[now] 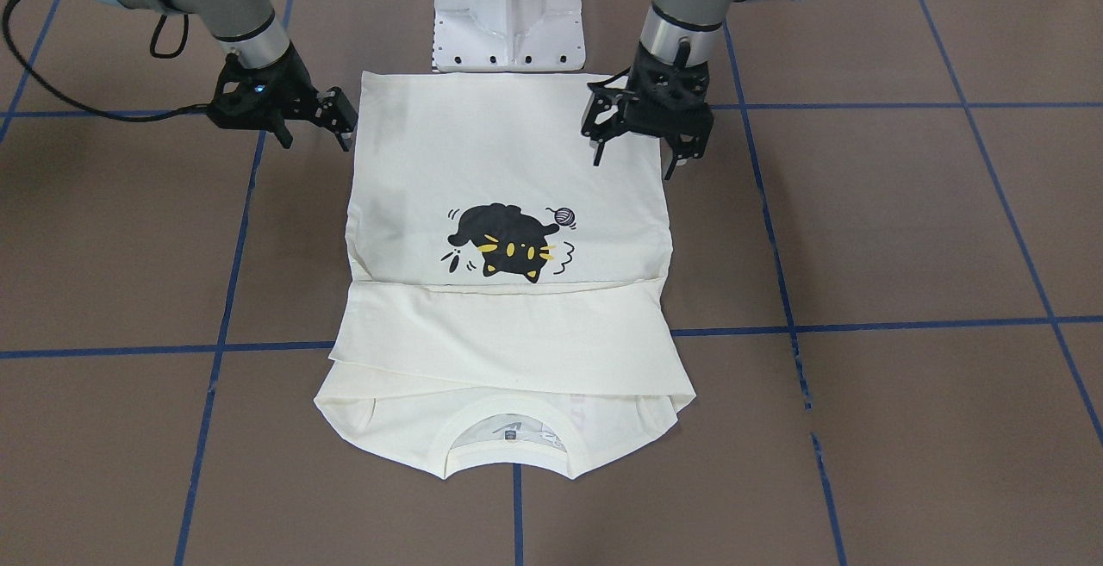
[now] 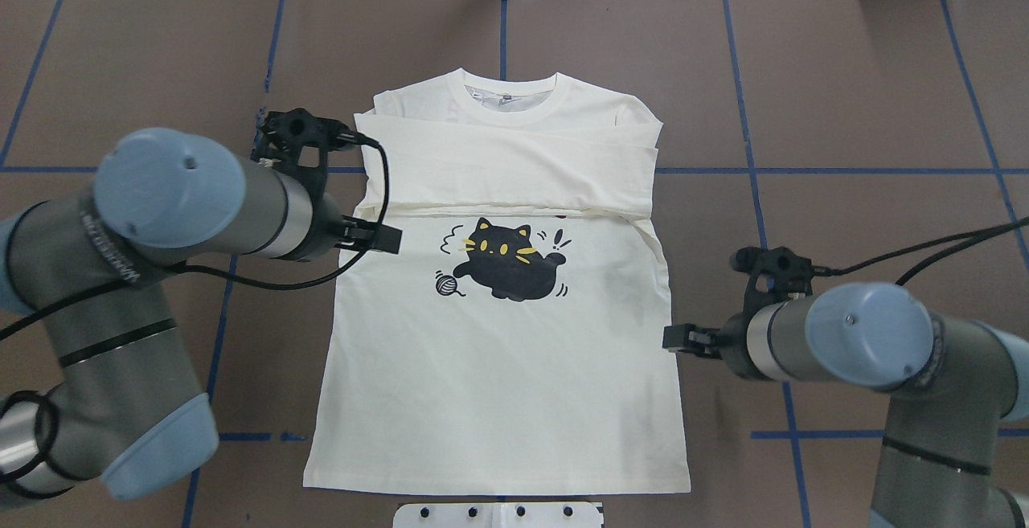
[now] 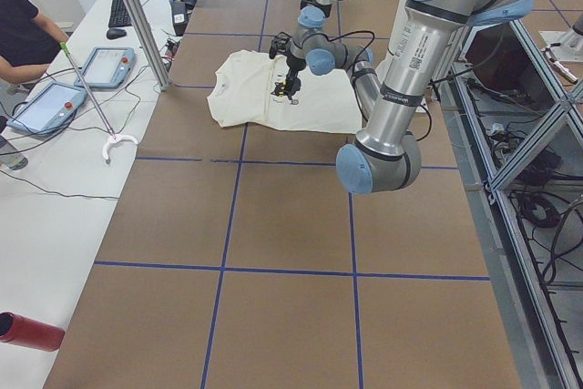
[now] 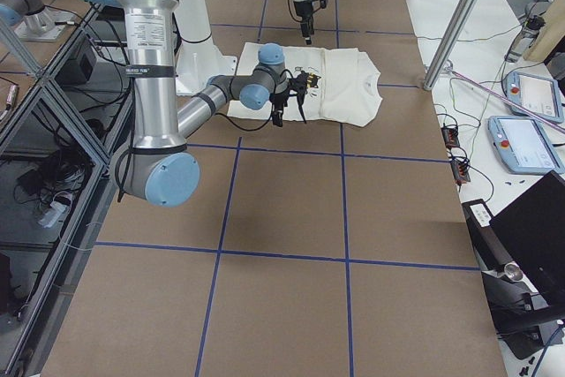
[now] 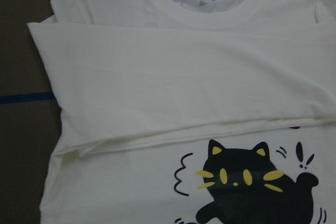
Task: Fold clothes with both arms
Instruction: 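Move the left gripper to the hem corner while the right gripper reaches the other corner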
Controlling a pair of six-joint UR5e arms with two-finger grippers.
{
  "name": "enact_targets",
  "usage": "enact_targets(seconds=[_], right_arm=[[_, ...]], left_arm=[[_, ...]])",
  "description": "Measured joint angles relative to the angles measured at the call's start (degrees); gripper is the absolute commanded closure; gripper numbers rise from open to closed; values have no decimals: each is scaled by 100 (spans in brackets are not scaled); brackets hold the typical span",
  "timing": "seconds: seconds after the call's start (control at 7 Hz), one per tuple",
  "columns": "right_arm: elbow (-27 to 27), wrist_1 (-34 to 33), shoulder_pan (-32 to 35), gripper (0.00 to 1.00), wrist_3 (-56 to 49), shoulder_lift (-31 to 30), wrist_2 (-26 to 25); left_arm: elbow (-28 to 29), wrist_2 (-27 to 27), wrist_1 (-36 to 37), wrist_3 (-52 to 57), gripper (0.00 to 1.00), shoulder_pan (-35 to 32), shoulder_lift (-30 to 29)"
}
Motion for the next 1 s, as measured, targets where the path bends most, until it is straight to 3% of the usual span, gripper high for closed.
enact_targets(seconds=[0.29,0.71,0.86,1.0], right_arm=[[126,-76,-1079,0,804,-31,-775],[160,-506,-1488,1,1004,-20,-959],[148,-538,-1524,13,1022,-11,-945],[146,-548,-1542,36,1029,-1,-906]], left_arm=[[-595,-128,112,151,0,-7,567],[-724,-235,119,166,0,-13,614],[-741,-260,118,162,0,-13,603],[-747,-270,118,160,0,-13,596]])
